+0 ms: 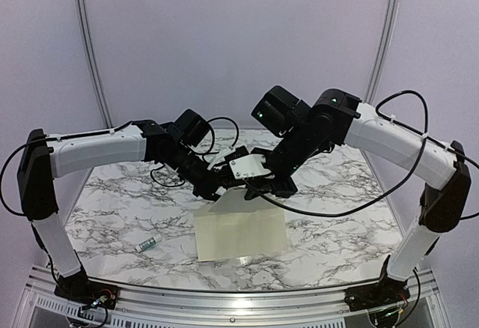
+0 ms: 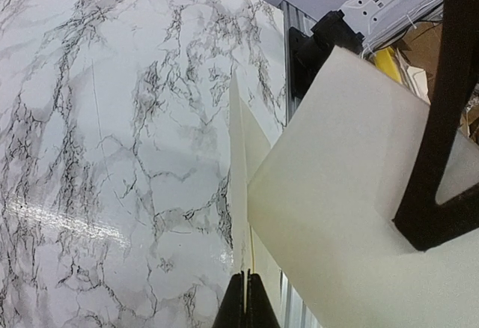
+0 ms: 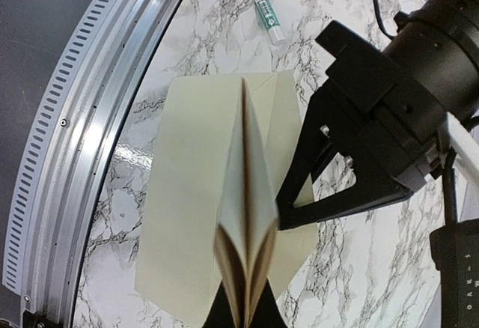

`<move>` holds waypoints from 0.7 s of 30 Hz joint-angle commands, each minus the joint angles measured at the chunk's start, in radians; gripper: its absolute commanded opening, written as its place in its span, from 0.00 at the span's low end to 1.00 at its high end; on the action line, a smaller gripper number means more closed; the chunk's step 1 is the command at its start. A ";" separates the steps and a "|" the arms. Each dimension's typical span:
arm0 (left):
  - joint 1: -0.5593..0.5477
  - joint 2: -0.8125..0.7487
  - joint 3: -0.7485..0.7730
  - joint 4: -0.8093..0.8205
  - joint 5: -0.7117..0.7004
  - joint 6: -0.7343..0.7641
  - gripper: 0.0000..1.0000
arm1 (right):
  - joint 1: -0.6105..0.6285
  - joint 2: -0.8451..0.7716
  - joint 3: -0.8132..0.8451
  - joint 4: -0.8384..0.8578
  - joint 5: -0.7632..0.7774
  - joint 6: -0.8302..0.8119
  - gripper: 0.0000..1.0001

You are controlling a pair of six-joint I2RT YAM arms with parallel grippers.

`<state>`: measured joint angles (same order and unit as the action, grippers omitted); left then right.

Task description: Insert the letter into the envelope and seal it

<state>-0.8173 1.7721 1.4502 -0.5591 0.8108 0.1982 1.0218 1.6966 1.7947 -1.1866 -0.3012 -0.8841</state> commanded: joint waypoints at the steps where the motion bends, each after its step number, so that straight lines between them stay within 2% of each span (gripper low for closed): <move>1: -0.003 0.024 0.021 -0.026 0.008 0.004 0.00 | 0.007 -0.028 -0.011 0.020 0.051 0.004 0.00; 21: -0.005 0.023 0.056 -0.024 0.036 0.008 0.00 | 0.007 0.023 -0.052 0.041 0.122 -0.026 0.00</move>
<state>-0.8173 1.7927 1.4727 -0.5606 0.8124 0.1986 1.0218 1.7000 1.7493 -1.1690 -0.2031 -0.8940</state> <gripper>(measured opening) 0.005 0.001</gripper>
